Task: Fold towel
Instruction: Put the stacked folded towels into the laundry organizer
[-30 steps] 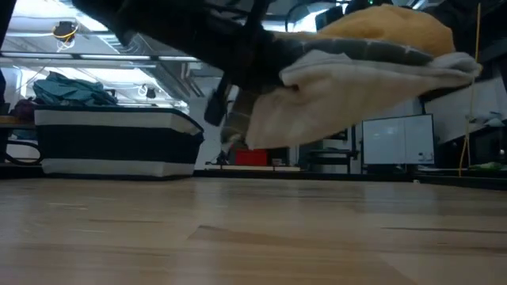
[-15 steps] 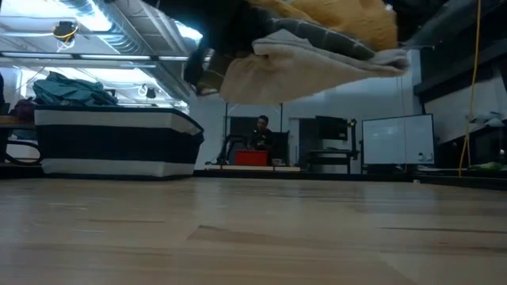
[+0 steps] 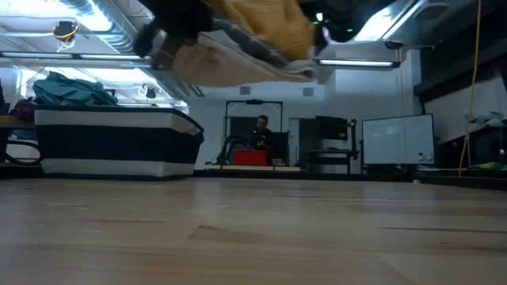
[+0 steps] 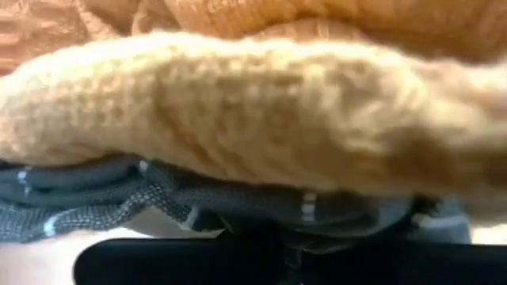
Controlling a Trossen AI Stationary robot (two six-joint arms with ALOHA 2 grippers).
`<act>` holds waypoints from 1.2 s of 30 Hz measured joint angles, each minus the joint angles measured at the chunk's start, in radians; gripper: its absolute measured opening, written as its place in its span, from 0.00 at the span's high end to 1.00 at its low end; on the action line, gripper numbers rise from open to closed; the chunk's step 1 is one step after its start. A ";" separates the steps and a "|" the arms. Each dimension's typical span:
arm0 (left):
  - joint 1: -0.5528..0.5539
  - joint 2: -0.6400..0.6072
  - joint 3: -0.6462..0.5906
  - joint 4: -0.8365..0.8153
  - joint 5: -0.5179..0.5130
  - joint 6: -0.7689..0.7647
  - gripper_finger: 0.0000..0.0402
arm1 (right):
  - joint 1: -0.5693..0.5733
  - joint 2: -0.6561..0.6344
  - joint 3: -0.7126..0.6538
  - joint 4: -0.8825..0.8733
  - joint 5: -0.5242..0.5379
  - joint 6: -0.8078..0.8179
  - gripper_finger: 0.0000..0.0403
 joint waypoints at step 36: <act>0.309 -0.234 -0.001 -0.826 -0.016 -0.431 0.99 | -0.105 0.739 1.060 -0.153 -0.045 0.046 0.56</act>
